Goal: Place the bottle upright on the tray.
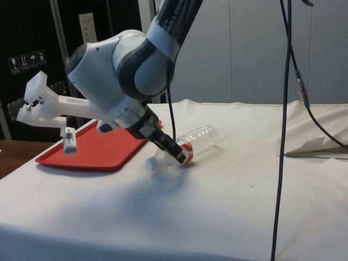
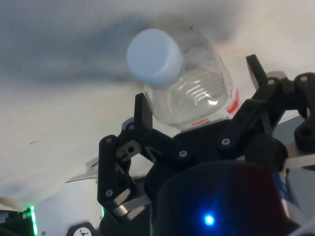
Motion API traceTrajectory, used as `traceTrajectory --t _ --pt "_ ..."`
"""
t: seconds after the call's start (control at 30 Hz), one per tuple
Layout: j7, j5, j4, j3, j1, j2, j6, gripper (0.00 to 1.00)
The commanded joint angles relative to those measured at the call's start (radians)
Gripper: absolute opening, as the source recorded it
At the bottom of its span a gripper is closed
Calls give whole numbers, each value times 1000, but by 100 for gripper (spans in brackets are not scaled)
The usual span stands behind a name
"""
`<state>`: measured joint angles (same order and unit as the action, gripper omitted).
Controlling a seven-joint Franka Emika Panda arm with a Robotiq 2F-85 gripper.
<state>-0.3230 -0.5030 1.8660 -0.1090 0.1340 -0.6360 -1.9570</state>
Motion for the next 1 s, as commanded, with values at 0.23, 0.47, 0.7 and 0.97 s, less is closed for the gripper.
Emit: traceTrajectory --t 0.23,0.47,0.7,0.97 --pt "-15 -24 0 -1 5 -3 20 100" --pt "-24 -35 0 -4 5 -3 32 100" --pt "-42 -65 -9 -12 13 -9 72 100" --pt "-47 -80 -18 -27 20 -24 93 100"
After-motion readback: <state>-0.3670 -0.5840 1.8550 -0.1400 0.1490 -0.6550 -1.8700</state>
